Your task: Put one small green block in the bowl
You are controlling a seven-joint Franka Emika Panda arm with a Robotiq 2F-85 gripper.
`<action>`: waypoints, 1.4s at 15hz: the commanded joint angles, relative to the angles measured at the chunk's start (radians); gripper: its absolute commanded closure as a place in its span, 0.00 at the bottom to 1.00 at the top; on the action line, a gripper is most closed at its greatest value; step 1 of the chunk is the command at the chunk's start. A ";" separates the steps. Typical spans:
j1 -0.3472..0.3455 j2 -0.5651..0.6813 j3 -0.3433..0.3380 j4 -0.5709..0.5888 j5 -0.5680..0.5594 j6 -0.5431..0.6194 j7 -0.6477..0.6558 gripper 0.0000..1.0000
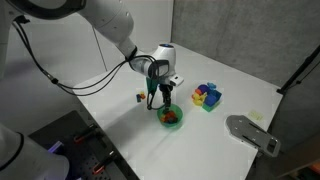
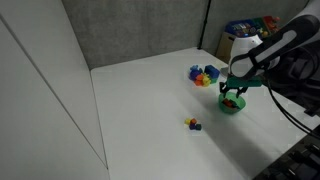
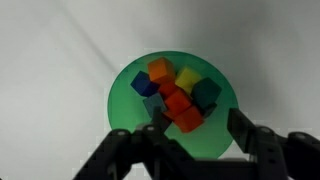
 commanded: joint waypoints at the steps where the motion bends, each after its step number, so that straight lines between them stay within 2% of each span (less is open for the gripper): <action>1: -0.009 -0.051 0.018 -0.026 -0.023 -0.030 -0.020 0.00; 5: -0.030 -0.096 0.081 -0.030 -0.004 -0.097 -0.123 0.00; 11: -0.009 -0.184 0.146 -0.045 -0.029 -0.251 -0.219 0.00; 18: -0.013 -0.366 0.216 -0.120 -0.077 -0.406 -0.333 0.00; 21: -0.014 -0.475 0.239 -0.182 -0.102 -0.433 -0.381 0.00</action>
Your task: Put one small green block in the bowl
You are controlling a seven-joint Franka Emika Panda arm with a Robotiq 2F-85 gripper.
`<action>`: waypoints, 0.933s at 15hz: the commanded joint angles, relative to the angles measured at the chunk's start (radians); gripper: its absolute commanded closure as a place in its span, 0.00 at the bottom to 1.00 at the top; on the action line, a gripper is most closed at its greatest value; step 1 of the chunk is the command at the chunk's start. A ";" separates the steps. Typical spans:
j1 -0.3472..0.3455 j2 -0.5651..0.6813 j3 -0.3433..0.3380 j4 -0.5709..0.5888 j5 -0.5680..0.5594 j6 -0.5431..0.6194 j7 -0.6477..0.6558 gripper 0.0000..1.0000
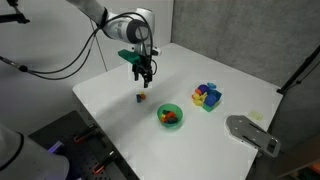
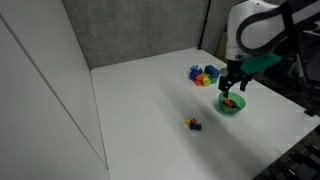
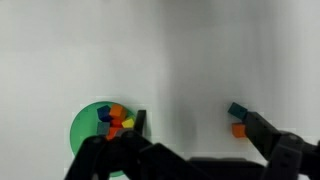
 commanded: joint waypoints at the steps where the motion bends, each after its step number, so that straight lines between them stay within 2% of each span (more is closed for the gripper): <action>1: -0.015 -0.160 0.036 -0.103 -0.051 -0.028 -0.058 0.00; 5: -0.019 -0.316 0.071 -0.182 -0.071 -0.028 -0.071 0.00; 10: -0.031 -0.481 0.098 -0.233 -0.012 -0.028 -0.059 0.00; 14: -0.048 -0.546 0.089 -0.237 0.067 -0.038 -0.074 0.00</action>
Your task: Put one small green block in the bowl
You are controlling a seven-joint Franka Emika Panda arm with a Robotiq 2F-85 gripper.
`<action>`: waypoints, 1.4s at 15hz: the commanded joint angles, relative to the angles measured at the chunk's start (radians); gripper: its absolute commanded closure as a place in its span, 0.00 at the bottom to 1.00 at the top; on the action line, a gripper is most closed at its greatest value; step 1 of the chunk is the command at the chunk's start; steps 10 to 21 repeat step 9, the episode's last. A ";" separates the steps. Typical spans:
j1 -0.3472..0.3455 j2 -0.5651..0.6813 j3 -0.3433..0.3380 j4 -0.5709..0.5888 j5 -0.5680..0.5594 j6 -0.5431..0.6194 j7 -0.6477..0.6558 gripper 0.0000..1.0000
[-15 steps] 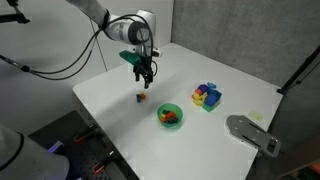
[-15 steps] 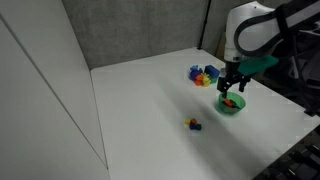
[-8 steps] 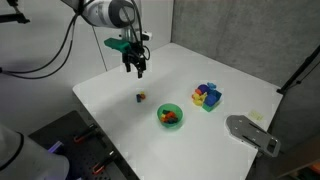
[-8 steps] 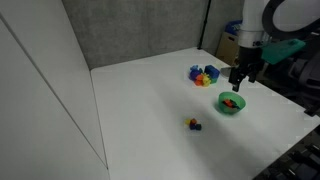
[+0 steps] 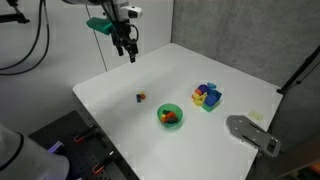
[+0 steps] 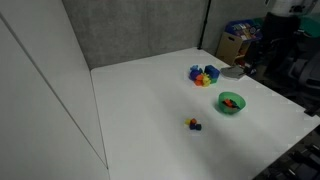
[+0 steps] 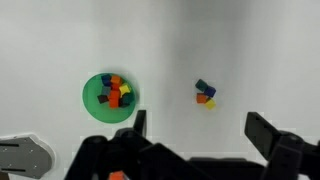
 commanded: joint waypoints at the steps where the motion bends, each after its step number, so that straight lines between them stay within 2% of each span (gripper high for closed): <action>1: -0.037 -0.064 0.003 -0.020 0.083 -0.019 -0.032 0.00; 6: -0.068 -0.090 0.007 -0.032 0.120 -0.009 -0.013 0.00; 7: -0.068 -0.054 0.017 -0.011 0.103 -0.004 -0.011 0.00; 21: -0.071 -0.053 0.018 -0.012 0.103 -0.004 -0.011 0.00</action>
